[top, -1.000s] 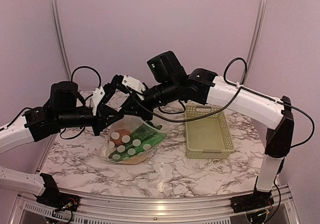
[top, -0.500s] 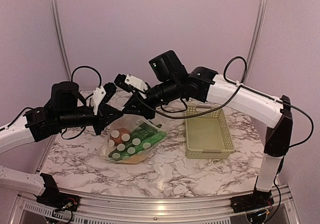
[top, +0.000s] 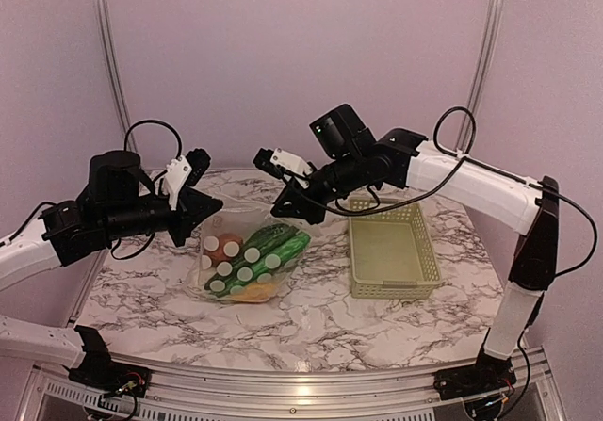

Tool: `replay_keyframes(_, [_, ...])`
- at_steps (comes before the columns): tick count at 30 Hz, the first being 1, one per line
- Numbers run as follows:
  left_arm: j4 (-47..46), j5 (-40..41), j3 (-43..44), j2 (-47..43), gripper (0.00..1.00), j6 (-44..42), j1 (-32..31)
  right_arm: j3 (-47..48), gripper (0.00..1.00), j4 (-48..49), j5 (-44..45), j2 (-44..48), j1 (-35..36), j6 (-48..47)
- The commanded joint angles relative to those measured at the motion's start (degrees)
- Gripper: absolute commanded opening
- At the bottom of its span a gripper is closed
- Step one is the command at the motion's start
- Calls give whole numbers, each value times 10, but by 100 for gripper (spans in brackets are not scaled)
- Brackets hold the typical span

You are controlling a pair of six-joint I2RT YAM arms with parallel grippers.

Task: Place the food in the zip-top bag and seal the zipper
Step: Zip the zipper on the zipper food storage bag.

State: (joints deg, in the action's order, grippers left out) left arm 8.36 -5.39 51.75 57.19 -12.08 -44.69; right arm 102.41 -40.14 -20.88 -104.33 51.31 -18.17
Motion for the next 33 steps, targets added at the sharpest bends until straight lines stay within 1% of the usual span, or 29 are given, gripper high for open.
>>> replay_keyframes(1, [9,14,-3,-36,0,-10,23,-47,8,-49,67,51,-46,-16])
replay_keyframes(5, [11,11,-11,-44,0,-10,36,-81,8,-43,66,80,-83,-18])
replay_keyframes(8, [10,11,-15,-48,0,-9,40,-98,8,-43,69,96,-97,-23])
replay_keyframes(21, [-12,12,-34,-53,0,0,54,-130,9,-54,105,113,-101,-45])
replay_keyframes(33, [-52,15,-58,-30,0,9,63,-158,12,-75,104,128,-101,-79])
